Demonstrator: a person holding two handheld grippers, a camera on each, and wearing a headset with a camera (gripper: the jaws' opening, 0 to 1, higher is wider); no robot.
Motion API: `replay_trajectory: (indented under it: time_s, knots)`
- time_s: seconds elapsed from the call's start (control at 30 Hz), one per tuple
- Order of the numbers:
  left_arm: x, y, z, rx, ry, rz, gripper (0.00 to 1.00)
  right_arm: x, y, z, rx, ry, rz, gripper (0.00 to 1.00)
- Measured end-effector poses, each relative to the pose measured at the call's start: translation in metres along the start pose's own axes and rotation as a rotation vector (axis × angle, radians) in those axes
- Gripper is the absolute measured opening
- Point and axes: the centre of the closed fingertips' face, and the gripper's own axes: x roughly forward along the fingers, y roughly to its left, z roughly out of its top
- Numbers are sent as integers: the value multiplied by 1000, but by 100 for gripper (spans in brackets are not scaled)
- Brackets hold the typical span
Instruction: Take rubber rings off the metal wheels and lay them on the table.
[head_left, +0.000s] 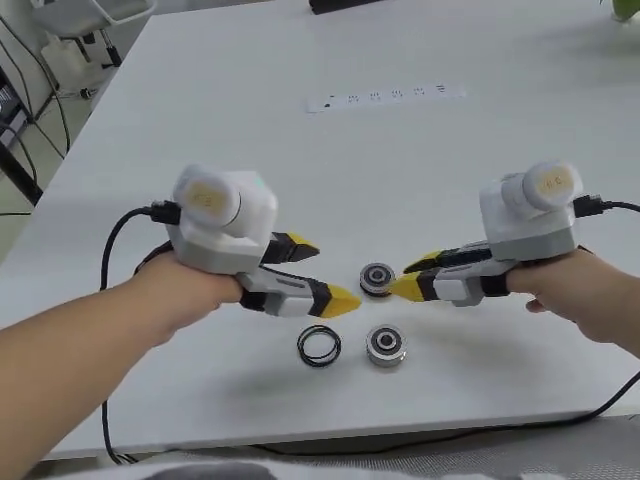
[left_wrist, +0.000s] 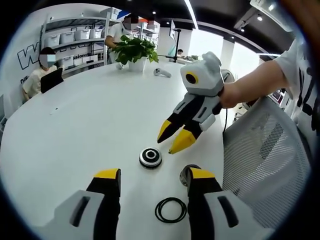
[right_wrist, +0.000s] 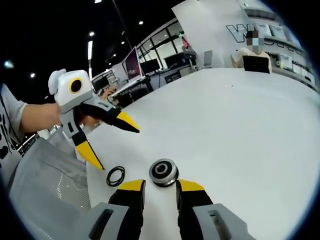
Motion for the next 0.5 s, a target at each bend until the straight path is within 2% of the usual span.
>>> replay_trajectory:
  time_s: [0.37,0.5]
  knots:
    - [14,6,-2,-14,11,-6,43,5,-10,-6,-108,25,-18,17]
    - [19,8,1,-28,4,-9,41,8,-10,-6,-115,27,-15,16]
